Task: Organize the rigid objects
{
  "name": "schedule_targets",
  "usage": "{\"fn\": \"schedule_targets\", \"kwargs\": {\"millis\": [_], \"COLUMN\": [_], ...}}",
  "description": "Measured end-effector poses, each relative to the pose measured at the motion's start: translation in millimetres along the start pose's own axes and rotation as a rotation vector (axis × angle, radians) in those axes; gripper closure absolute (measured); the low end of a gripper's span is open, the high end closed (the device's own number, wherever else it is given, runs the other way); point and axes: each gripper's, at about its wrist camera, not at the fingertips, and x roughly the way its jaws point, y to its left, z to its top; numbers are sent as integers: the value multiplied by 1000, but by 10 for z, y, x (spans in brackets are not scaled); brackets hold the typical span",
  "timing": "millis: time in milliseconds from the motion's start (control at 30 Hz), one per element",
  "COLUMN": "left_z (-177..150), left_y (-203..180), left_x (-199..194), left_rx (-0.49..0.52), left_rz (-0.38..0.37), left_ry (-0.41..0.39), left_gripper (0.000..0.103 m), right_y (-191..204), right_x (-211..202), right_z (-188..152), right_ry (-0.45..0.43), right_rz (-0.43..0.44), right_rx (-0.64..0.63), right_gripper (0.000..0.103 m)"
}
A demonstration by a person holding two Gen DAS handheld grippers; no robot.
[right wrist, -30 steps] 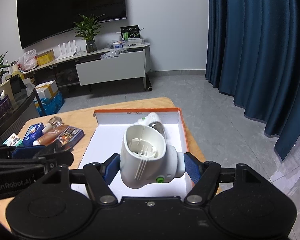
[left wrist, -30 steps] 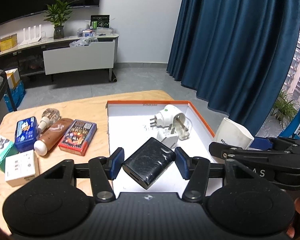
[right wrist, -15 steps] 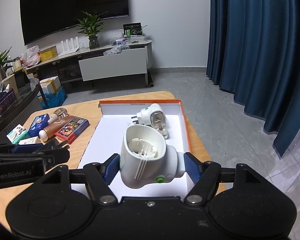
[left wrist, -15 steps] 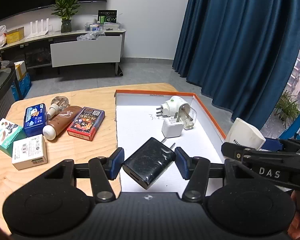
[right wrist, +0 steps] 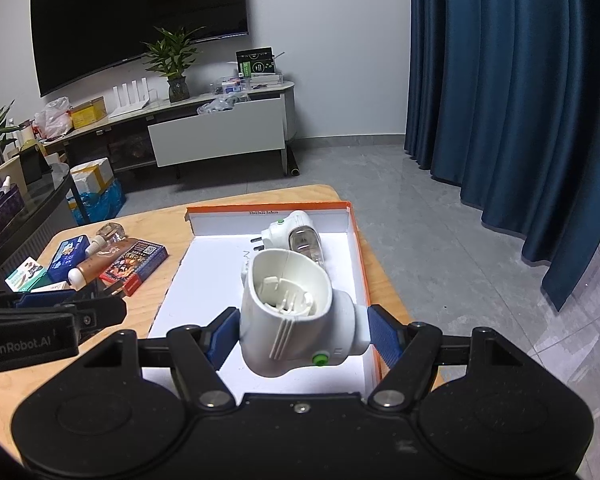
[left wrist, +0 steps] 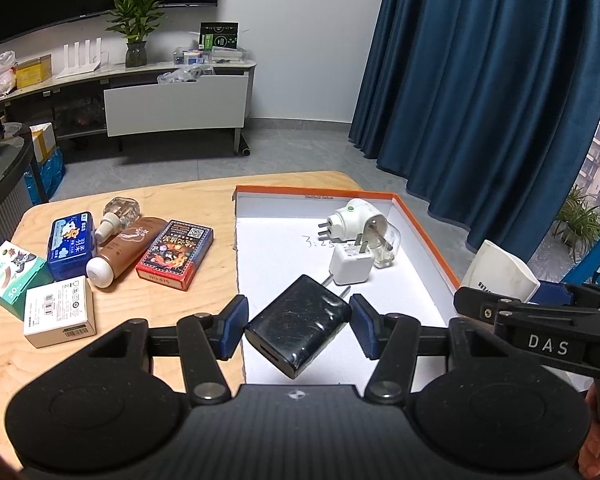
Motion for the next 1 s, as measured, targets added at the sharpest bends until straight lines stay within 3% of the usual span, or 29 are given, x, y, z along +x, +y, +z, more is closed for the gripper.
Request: {"fn": "schedule_targets", "kwargs": {"millis": [1000], "left_z": [216], "left_y": [-57], "left_x": [300], "left_rx": [14], "left_rz": [2], "left_ry": [6], "left_gripper": [47], "right_y": [-37], "right_x": [301], "right_z": [202], "right_ry": [-3], "right_rz": [-10], "right_rx": [-3], "right_gripper": [19]}}
